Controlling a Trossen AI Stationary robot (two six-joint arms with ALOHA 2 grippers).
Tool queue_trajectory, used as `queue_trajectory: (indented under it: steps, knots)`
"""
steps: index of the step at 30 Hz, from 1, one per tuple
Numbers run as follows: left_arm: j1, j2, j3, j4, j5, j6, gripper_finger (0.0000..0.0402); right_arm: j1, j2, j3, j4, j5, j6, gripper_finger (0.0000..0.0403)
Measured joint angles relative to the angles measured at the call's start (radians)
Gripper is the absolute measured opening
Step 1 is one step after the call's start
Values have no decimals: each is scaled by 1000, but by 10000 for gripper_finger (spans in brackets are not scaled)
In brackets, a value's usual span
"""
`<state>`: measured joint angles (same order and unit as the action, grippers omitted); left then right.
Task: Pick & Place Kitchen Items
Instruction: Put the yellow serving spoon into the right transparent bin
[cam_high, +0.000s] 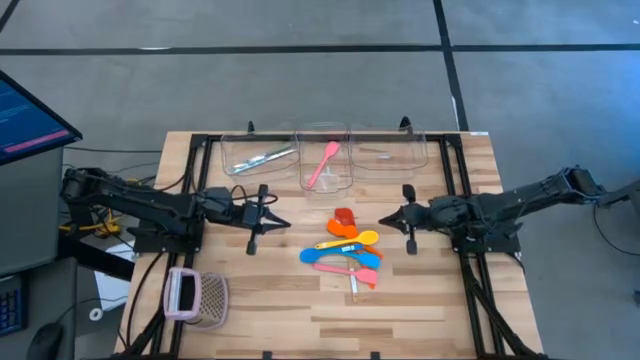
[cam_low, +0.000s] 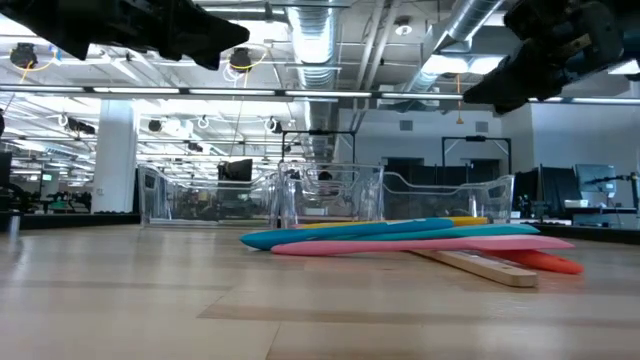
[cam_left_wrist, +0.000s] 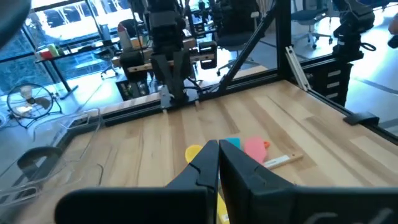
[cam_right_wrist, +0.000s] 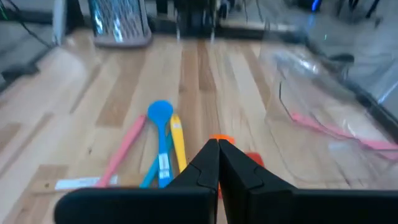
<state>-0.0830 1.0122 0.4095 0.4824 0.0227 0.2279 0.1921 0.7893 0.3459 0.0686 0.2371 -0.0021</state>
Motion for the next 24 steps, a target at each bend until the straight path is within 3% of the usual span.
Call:
queue_trajectory:
  steps: [10, 24]
  knots:
    - [0, 0, 0, 1, 0, 0, 2, 1, 273, 273, -454, -3, 3, 0]
    - [0, 0, 0, 1, -38, 0, 2, 80, 495, 401, -563, 19, -8, 0]
